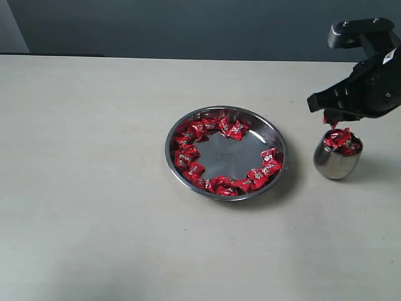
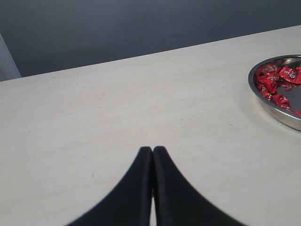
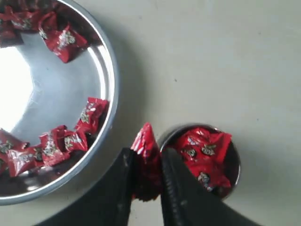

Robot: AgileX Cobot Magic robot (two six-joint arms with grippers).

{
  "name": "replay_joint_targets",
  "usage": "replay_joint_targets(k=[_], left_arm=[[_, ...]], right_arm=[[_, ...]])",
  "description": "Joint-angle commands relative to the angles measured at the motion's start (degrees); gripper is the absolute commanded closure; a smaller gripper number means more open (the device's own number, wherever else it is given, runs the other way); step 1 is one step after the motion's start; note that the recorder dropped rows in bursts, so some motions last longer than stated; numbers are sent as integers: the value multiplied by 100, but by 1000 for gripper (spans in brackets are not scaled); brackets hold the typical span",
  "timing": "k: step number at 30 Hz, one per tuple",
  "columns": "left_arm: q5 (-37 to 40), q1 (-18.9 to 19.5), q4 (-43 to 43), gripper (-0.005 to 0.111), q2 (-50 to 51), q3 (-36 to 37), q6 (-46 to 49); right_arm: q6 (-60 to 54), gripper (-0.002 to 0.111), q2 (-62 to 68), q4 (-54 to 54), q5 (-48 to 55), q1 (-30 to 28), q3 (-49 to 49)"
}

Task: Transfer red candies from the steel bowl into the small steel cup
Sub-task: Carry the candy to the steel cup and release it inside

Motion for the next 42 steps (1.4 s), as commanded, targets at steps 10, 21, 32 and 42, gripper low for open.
replay_joint_targets(k=[10,21,32,42], left_arm=[[-32,-17,-7,106,-25,-6,-33],[-32,-17,-7,106,-25,-6,-33],[-32,-17,-7,106,-25,-6,-33],[-32,-17,-7,106,-25,-6,-33]], right_arm=[[1242,109,89,-1393,-176,-95,232],[1242,109,723,-1576,-554,-95,232],[1242,109,830,-1576,-579,-95,232],[1377,78,666,-1589,-561,-95,232]])
